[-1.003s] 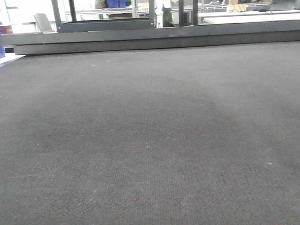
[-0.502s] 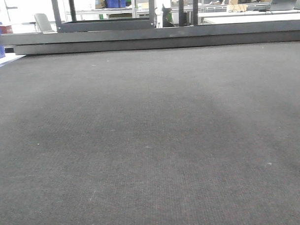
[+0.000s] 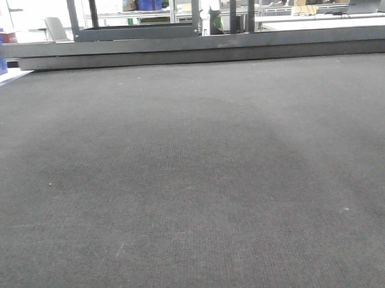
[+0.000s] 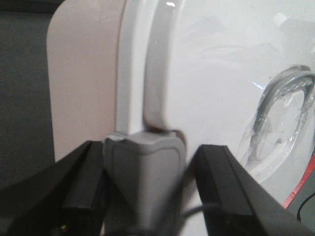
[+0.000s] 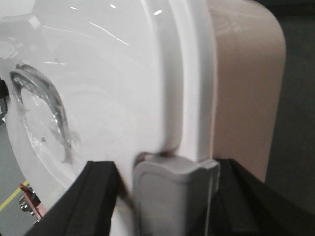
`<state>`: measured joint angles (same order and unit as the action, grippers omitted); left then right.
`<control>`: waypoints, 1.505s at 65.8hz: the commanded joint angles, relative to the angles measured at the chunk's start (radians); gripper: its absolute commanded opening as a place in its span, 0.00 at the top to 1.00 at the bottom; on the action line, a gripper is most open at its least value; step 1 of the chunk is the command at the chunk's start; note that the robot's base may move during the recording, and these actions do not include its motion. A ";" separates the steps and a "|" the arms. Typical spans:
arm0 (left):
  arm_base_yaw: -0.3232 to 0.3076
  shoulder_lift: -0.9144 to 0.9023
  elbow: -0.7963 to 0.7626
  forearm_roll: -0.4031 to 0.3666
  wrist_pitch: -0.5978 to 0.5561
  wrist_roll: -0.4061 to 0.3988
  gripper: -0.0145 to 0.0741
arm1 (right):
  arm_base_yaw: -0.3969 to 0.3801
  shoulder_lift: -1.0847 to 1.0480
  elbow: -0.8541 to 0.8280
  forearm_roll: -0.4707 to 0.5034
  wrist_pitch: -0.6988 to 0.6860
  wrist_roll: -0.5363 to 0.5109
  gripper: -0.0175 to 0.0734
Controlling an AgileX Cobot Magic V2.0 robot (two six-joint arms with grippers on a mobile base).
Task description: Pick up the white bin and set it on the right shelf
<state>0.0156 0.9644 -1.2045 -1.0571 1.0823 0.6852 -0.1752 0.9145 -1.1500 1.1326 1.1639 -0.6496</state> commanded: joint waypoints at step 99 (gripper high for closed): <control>-0.024 -0.034 -0.033 -0.150 0.039 0.014 0.59 | 0.019 -0.018 -0.038 0.246 0.111 -0.001 0.35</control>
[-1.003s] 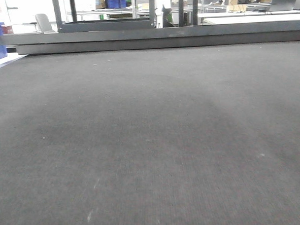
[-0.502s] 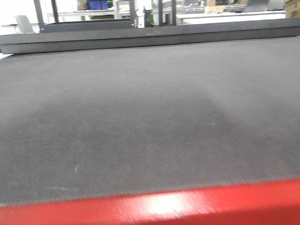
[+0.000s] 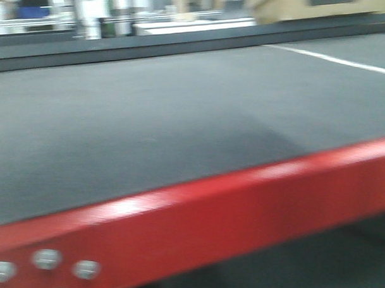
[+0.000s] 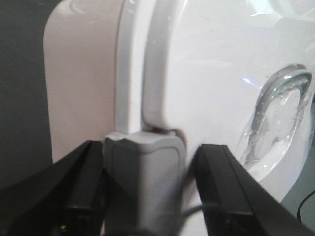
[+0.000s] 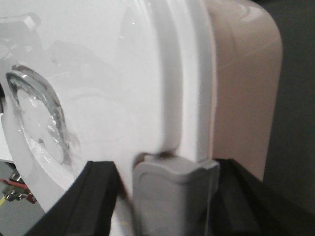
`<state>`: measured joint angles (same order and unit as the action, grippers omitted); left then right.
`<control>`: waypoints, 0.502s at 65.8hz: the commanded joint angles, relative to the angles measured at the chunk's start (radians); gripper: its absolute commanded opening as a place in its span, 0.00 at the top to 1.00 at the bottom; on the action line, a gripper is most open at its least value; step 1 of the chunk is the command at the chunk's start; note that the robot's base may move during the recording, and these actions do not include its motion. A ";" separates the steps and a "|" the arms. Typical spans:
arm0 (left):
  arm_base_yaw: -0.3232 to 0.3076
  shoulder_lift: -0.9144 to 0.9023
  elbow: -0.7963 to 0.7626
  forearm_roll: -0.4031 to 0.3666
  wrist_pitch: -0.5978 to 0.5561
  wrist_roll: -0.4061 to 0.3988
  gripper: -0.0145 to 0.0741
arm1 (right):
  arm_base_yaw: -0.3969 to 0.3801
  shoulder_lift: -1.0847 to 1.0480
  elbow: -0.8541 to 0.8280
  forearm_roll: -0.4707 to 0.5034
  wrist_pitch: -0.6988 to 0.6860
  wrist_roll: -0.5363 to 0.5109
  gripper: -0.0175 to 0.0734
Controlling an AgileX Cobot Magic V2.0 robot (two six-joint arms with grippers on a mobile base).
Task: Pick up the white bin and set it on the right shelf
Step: 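Carry the bin with both grippers, turning the base toward the shelves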
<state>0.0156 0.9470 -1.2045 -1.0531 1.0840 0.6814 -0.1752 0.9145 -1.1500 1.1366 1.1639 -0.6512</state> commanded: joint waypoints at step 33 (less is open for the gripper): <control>-0.024 -0.017 -0.033 -0.154 0.038 0.018 0.59 | 0.019 -0.018 -0.038 0.242 0.111 0.000 0.35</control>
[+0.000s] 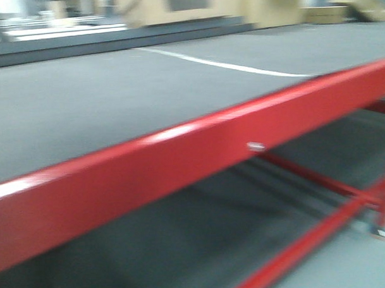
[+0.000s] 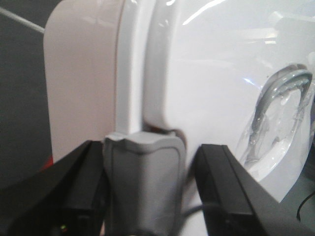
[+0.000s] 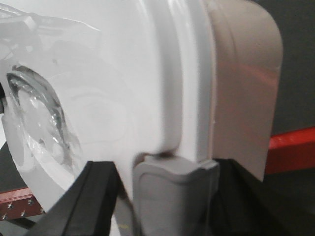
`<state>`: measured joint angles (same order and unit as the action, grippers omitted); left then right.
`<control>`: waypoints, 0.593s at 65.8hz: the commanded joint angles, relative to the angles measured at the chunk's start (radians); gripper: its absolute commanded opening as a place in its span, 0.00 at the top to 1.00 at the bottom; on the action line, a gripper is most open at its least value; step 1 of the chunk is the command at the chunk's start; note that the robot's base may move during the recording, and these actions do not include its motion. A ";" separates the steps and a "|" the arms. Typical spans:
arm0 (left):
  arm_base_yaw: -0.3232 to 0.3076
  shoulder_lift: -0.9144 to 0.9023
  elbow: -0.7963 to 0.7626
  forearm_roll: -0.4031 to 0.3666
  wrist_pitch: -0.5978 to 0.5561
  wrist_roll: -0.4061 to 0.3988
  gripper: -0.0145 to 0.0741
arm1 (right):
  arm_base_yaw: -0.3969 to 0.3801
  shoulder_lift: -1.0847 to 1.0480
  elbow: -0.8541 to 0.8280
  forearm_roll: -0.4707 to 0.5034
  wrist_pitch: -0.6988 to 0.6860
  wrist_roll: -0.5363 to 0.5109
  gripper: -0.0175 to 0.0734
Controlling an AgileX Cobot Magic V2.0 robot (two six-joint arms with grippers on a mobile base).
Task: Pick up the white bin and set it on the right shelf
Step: 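Carry the bin with both grippers, turning the base toward the shelves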
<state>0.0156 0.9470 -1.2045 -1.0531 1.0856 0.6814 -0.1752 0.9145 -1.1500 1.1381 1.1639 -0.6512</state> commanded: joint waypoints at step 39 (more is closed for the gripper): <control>-0.024 -0.017 -0.033 -0.154 0.036 0.018 0.59 | 0.019 -0.018 -0.038 0.240 0.111 0.000 0.35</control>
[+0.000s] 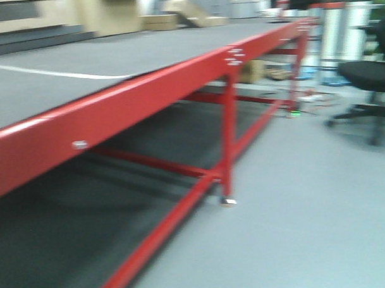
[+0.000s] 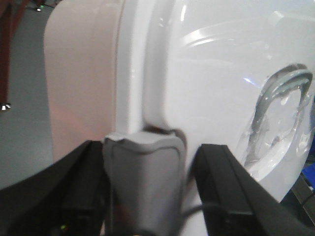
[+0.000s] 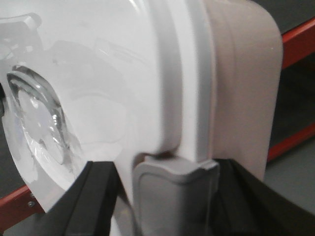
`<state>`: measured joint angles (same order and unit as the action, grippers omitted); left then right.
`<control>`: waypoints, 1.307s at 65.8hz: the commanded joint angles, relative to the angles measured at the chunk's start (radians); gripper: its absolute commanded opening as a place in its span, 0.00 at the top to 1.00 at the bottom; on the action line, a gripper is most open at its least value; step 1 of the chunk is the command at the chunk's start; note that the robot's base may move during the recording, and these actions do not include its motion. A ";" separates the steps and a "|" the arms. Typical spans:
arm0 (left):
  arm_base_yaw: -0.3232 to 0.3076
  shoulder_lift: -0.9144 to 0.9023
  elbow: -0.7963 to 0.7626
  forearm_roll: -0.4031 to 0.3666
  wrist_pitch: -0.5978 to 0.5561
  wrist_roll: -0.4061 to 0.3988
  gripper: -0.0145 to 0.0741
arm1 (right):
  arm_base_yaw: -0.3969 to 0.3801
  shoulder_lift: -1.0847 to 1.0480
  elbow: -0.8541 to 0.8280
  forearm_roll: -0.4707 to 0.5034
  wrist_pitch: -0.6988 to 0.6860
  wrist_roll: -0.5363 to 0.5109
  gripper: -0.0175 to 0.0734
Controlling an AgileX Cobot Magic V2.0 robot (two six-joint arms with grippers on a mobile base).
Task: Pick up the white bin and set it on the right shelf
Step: 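Carry the bin with both grippers, turning the base toward the shelves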
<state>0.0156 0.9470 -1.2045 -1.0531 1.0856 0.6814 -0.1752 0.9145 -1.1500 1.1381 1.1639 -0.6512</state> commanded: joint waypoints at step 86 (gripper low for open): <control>-0.024 -0.017 -0.033 -0.154 0.036 0.018 0.59 | 0.019 -0.018 -0.038 0.240 0.111 0.000 0.35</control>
<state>0.0156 0.9470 -1.2045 -1.0531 1.0856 0.6814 -0.1752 0.9145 -1.1500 1.1381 1.1639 -0.6512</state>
